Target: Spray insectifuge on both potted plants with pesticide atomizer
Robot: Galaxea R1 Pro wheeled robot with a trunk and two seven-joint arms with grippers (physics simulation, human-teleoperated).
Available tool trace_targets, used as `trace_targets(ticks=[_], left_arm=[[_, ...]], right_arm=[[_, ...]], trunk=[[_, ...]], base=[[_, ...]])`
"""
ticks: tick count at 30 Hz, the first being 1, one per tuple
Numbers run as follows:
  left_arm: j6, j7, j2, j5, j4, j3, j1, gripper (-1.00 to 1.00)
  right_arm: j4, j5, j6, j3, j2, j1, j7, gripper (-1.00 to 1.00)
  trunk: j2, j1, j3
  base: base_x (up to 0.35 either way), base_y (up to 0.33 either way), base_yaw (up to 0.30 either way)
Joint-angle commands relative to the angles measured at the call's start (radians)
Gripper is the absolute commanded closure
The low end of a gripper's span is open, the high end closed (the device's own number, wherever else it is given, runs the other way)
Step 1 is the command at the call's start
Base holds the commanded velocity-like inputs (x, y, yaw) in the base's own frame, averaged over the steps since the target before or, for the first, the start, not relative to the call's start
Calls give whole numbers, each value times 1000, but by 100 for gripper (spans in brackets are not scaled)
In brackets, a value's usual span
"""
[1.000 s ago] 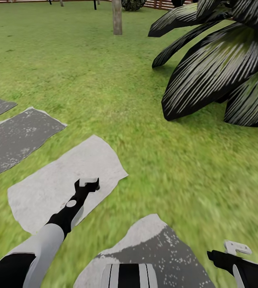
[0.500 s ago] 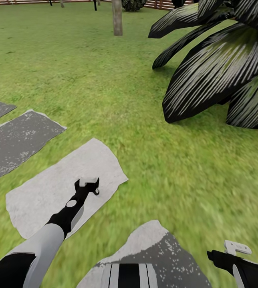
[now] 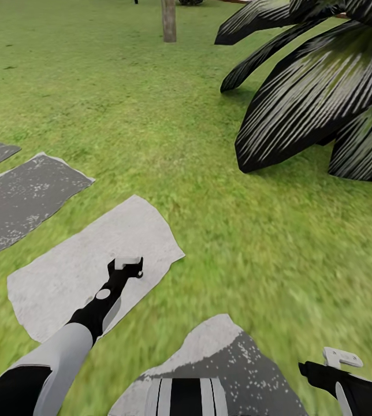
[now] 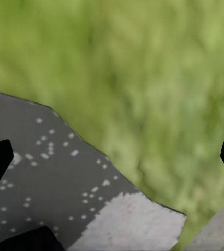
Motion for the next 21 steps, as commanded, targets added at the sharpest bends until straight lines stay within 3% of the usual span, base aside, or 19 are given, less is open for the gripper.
trace_targets(ticks=[1, 21], left_arm=[[-3, 0, 0, 1, 1, -1, 0, -100], [-3, 0, 0, 0, 1, -3, 0, -100]], right_arm=[[-1, 2, 5, 0, 0, 0, 2, -100], [-2, 1, 6, 0, 0, 0, 2, -100]], trunk=[[0, 0, -1], [-1, 2, -29]], base=[[0, 0, 0], [0, 0, 0]])
